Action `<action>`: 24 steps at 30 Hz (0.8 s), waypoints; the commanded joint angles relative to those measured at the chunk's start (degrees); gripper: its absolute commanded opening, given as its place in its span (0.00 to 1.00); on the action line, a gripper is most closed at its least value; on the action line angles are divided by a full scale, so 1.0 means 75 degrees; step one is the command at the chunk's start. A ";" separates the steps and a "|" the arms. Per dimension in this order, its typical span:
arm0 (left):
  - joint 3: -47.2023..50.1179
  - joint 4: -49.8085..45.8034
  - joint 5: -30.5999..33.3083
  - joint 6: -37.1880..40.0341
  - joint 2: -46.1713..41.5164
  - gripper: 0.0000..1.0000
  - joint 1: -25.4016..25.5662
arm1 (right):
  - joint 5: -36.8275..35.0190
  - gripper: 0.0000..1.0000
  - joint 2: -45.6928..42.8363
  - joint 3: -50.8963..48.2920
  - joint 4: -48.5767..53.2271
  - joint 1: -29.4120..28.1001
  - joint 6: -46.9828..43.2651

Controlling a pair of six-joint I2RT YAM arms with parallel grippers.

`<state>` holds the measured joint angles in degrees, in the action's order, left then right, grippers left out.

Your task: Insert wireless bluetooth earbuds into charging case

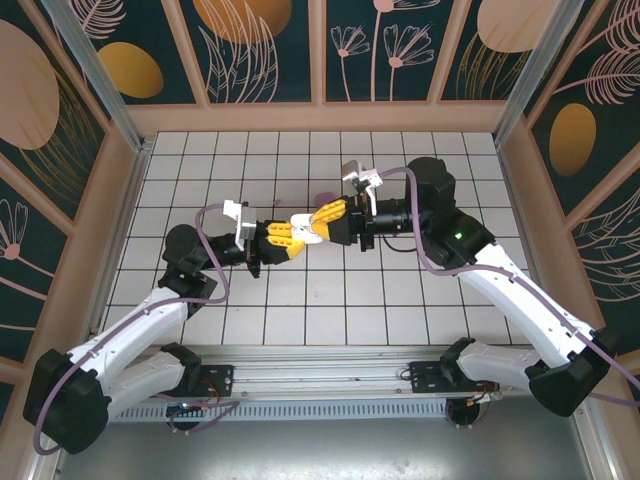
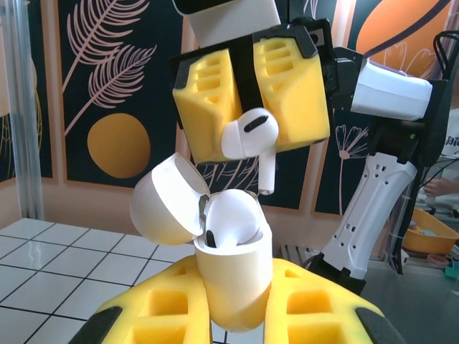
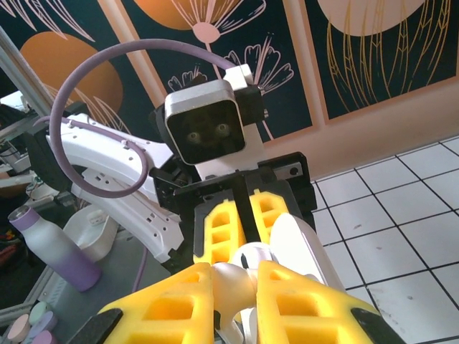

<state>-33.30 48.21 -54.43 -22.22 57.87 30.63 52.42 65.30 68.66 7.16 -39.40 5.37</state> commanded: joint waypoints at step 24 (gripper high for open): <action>-0.0488 0.0601 -0.0712 -0.0800 -0.0063 0.00 -0.0042 | 0.1056 0.13 0.0010 0.0384 0.0785 0.0366 -0.0528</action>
<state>-34.72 48.25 -58.57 -26.55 58.50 30.63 57.14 65.30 69.41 11.07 -37.06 2.87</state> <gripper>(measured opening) 0.123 0.135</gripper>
